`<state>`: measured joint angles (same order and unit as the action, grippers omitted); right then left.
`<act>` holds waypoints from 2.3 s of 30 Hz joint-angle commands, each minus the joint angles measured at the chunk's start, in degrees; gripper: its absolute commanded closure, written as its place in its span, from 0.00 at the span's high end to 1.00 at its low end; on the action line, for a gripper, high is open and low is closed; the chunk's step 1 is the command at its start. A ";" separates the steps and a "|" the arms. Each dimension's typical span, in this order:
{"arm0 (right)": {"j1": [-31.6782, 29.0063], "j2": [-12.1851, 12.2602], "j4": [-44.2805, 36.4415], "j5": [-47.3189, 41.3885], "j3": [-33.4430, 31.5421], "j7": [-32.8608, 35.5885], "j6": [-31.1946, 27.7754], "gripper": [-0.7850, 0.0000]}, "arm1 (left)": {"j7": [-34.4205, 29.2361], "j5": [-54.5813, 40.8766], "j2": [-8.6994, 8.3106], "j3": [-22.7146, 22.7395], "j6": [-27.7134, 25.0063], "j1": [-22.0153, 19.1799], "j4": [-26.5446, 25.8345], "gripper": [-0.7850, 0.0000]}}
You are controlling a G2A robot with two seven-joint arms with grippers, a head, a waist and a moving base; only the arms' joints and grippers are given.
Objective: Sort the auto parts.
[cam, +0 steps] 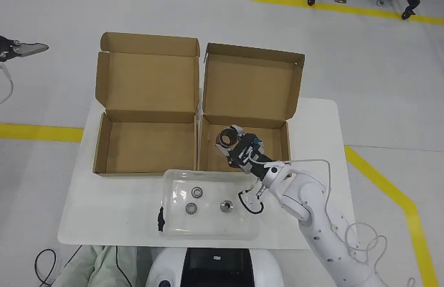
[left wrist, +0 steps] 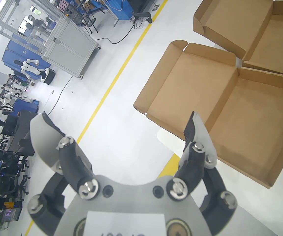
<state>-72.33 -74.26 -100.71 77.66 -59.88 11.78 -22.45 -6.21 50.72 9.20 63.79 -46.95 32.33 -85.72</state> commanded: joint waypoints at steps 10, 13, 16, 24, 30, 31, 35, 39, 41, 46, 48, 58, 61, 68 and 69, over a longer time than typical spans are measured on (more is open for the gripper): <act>6.20 -1.36 13.20 -8.98 2.04 0.09 -0.17 0.00 | 0.00 0.00 0.00 0.00 0.00 0.00 0.00 1.00; 8.49 -1.98 16.79 -9.88 3.42 0.33 0.99 0.00 | 0.00 0.00 0.00 0.00 0.00 0.00 0.00 1.00; 10.23 -2.56 19.42 -10.17 4.86 0.44 2.09 0.00 | 0.00 0.00 0.00 0.00 0.00 0.00 0.00 1.00; 13.27 -3.85 24.78 -10.29 8.23 1.44 3.33 0.00 | 0.00 0.00 0.00 0.00 0.00 0.00 0.00 1.00; 14.84 -4.61 27.71 -9.08 10.32 1.80 3.53 0.00 | 0.00 0.00 0.00 0.00 0.00 0.00 0.00 1.00; 15.02 -4.73 28.13 -9.03 10.57 1.74 3.52 0.00 | 0.00 0.00 0.00 0.00 0.00 0.00 0.00 1.00; 15.71 -5.15 29.55 -8.79 11.28 1.50 3.94 0.00 | 0.00 0.00 0.00 0.00 0.00 0.00 0.00 1.00; 16.38 -5.66 30.64 -8.87 12.08 2.11 4.71 0.00 | 0.00 0.00 0.00 0.00 0.00 0.00 0.00 1.00; 16.65 -5.88 31.04 -8.89 12.38 2.31 5.22 0.00 | 0.00 0.00 0.00 0.00 0.00 0.00 0.00 1.00; 17.52 -6.52 32.99 -9.13 13.31 2.35 5.46 0.10 | 0.00 0.00 0.00 0.00 0.00 0.00 0.00 1.00; 17.87 -6.76 33.79 -9.18 13.61 2.32 5.57 0.14 | 0.00 0.00 0.00 0.00 0.00 0.00 0.00 1.00; 18.06 -7.28 34.40 -8.97 13.64 2.57 6.24 0.73 | 0.00 0.00 0.00 0.00 0.00 0.00 0.00 1.00; 17.64 -7.16 33.50 -8.64 13.08 2.56 6.34 0.79 | 0.00 0.00 0.00 0.00 0.00 0.00 0.00 1.00; 15.28 -6.17 28.52 -7.42 10.50 0.72 4.01 0.90 | 0.00 0.00 0.00 0.00 0.00 0.00 0.00 1.00; 14.65 -5.90 27.23 -7.31 9.80 0.34 3.30 0.91 | 0.00 0.00 0.00 0.00 0.00 0.00 0.00 1.00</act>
<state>-57.20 -80.37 -72.45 70.23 -49.49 12.39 -18.64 -6.21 50.72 9.20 63.79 -46.95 32.33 -85.72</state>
